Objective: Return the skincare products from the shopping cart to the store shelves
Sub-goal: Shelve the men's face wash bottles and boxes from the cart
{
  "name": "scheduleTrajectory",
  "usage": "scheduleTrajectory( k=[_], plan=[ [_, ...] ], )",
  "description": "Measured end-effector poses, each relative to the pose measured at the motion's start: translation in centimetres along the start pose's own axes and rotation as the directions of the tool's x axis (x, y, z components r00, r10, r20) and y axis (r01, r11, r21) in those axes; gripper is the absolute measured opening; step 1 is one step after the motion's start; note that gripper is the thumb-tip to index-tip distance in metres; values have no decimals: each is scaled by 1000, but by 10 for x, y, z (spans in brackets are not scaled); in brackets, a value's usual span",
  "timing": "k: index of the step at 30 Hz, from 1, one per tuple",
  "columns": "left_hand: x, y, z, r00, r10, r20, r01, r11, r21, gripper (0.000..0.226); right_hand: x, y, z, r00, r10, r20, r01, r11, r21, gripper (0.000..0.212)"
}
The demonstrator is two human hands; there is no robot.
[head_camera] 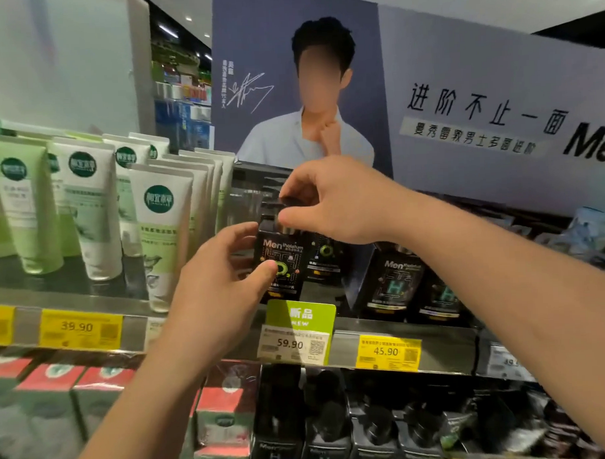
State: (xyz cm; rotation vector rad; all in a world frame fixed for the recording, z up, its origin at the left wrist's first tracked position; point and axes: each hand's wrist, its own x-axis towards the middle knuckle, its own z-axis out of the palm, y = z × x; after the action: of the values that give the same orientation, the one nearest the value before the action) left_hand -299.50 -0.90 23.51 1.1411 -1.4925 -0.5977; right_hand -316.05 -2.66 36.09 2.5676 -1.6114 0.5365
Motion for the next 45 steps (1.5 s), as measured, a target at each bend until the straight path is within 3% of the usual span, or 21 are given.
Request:
scheduleTrajectory(
  k=[5, 12, 15, 21, 29, 34, 40, 45],
  plan=[
    [3, 0, -5, 998, 13, -63, -7, 995, 98, 48, 4, -7, 10, 1000, 23, -4, -22, 1000, 10, 34],
    [8, -3, -6, 999, 19, 35, -28, 967, 254, 54, -24, -4, 30, 974, 190, -119, -165, 967, 197, 62],
    [9, -4, -6, 998, 49, 32, -57, 957, 285, 50, -37, -5, 48, 963, 243, -115, -222, 961, 167, 71],
    [9, -2, -6, 999, 37, 26, -43, 960, 276, 41, -43, -4, 77, 929, 356, -104, -326, 917, 231, 60],
    [11, 2, -6, 999, 36, 3, -35, 934, 355, 48, -40, -4, 85, 907, 405, -113, -355, 882, 311, 43],
    [12, 1, -6, 999, 32, -5, -28, 932, 361, 56, -40, -4, 86, 900, 420, -116, -360, 867, 346, 45],
    [5, 3, -10, 1000, 16, -13, -13, 964, 264, 56, -44, -10, 82, 888, 436, -145, -344, 840, 419, 73],
    [-4, 7, -16, 999, -21, -32, 25, 991, 134, 59, -52, -17, 79, 867, 454, -205, -303, 806, 508, 69]
  ],
)
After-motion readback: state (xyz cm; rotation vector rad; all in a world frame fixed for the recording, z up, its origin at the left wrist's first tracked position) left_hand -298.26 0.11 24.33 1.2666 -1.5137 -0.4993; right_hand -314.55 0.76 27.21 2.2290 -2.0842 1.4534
